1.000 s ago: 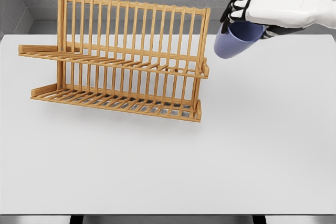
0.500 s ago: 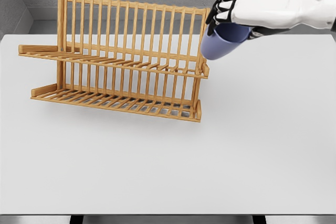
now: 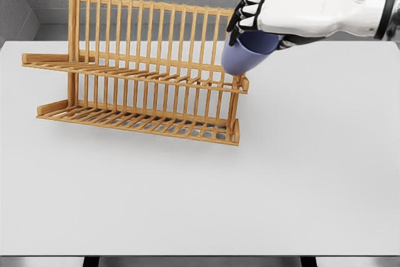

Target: Right arm put cup on second shelf

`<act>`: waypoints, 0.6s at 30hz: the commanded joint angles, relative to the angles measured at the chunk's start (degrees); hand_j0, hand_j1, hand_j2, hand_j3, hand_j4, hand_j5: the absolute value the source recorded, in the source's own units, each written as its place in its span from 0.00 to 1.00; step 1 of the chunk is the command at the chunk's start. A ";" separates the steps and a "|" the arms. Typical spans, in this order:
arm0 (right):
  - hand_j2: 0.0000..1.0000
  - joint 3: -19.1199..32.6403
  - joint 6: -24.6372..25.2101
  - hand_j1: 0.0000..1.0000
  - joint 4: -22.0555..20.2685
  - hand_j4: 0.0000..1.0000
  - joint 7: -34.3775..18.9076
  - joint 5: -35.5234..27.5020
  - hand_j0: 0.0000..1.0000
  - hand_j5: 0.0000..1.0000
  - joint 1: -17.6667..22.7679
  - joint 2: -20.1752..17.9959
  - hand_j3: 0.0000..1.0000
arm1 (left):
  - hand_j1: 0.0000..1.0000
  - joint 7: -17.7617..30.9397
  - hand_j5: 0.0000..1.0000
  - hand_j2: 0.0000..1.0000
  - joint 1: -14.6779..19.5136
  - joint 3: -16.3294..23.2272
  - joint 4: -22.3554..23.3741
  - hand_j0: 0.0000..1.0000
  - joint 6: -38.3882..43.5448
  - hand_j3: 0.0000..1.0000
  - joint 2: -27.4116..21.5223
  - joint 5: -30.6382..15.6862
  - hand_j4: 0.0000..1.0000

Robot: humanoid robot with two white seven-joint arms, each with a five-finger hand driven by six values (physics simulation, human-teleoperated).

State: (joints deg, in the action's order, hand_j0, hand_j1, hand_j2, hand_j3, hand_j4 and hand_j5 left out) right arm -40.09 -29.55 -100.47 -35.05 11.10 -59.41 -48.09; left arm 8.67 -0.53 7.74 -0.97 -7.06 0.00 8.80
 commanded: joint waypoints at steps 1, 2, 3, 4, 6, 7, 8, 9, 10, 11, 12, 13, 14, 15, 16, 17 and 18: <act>0.65 -0.43 0.37 0.65 0.01 0.65 0.05 -0.20 0.65 0.65 -0.26 0.81 0.65 | 1.00 0.04 1.00 1.00 0.00 0.00 0.00 1.00 0.03 1.00 0.00 -0.01 1.00; 0.65 -1.04 0.37 0.65 0.01 0.65 0.05 -0.20 0.65 0.65 -1.05 1.42 0.65 | 1.00 0.04 1.00 1.00 0.00 0.00 0.00 1.00 0.03 1.00 0.00 -0.01 1.00; 0.65 -1.39 0.90 0.65 0.01 0.65 0.05 -0.20 0.65 0.65 -1.05 1.86 0.65 | 1.00 0.04 1.00 1.00 0.00 0.00 0.00 1.00 0.02 1.00 0.00 -0.01 1.00; 0.65 -1.92 1.08 0.65 0.01 0.65 0.05 -0.20 0.65 0.65 -1.14 1.86 0.65 | 1.00 -0.05 1.00 1.00 0.00 0.00 0.00 1.00 0.03 1.00 0.00 -0.01 1.00; 0.65 -2.45 1.08 0.65 0.01 0.65 0.05 -0.20 0.65 0.65 -1.14 1.86 0.65 | 1.00 0.04 1.00 1.00 0.00 0.00 0.00 1.00 -0.06 1.00 0.00 -0.01 1.00; 0.65 -2.62 1.08 0.65 0.01 0.65 0.05 -0.20 0.65 0.65 -1.14 1.95 0.65 | 1.00 0.04 1.00 1.00 0.00 0.00 0.00 1.00 0.03 1.00 0.00 -0.01 1.00; 0.65 -3.41 1.16 0.65 0.01 0.65 0.05 -0.20 0.65 0.65 -1.14 2.13 0.65 | 1.00 0.04 1.00 1.00 0.00 0.00 0.00 1.00 0.02 1.00 0.00 -0.01 1.00; 0.65 -4.21 1.16 0.65 0.01 0.65 0.05 -0.20 0.65 0.65 -1.14 2.39 0.65 | 1.00 0.04 1.00 1.00 0.00 0.00 0.00 1.00 0.03 1.00 0.00 -0.01 1.00; 0.65 -4.38 1.16 0.65 0.01 0.65 0.05 -0.20 0.65 0.65 -1.14 2.48 0.65 | 1.00 0.04 1.00 1.00 0.00 0.00 0.00 1.00 -0.06 1.00 0.00 -0.01 1.00; 0.65 -4.91 1.87 0.65 0.01 0.65 0.05 -0.20 0.65 0.65 -1.05 2.48 0.65 | 1.00 0.04 1.00 1.00 0.00 0.00 0.00 1.00 0.03 1.00 0.00 -0.01 1.00; 0.65 -5.44 2.04 0.65 0.01 0.65 0.05 -0.20 0.65 0.65 -1.05 2.65 0.65 | 1.00 -0.05 1.00 1.00 0.00 0.00 0.00 1.00 0.02 1.00 0.00 -0.01 1.00; 0.65 -5.61 2.04 0.65 0.01 0.65 0.05 -0.20 0.65 0.65 -1.05 2.83 0.65 | 1.00 0.04 1.00 1.00 0.00 0.00 0.00 1.00 0.02 1.00 0.00 -0.01 1.00; 0.65 -6.05 2.39 0.65 0.01 0.65 0.05 -0.11 0.65 0.65 -1.05 2.83 0.65 | 1.00 0.04 1.00 1.00 0.00 0.00 0.00 1.00 -0.06 1.00 0.00 -0.01 1.00; 0.65 -6.40 2.48 0.65 0.01 0.65 0.05 -0.11 0.65 0.65 -1.05 3.01 0.65 | 1.00 -0.05 1.00 1.00 0.00 0.00 0.00 1.00 0.02 1.00 0.00 -0.01 1.00; 0.65 -6.49 2.48 0.65 0.01 0.65 0.05 -0.11 0.65 0.65 -1.05 3.01 0.65 | 1.00 -0.05 1.00 1.00 0.00 0.00 0.00 1.00 -0.06 1.00 0.00 -0.01 1.00; 0.65 -6.84 3.01 0.65 0.01 0.65 0.05 -0.11 0.65 0.65 -1.05 3.01 0.65 | 1.00 0.03 1.00 1.00 0.00 0.00 0.00 1.00 0.02 1.00 0.00 -0.01 1.00; 0.65 -7.28 3.27 0.65 0.01 0.65 0.05 -0.11 0.65 0.65 -1.05 3.53 0.65 | 1.00 0.03 1.00 1.00 0.00 0.00 0.00 1.00 -0.06 1.00 0.00 -0.01 1.00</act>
State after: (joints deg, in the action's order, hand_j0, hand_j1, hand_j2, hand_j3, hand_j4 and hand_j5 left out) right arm -46.64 -26.90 -100.43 -34.74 11.47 -60.47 -44.93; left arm 8.66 -0.53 7.74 -0.97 -7.07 0.00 8.80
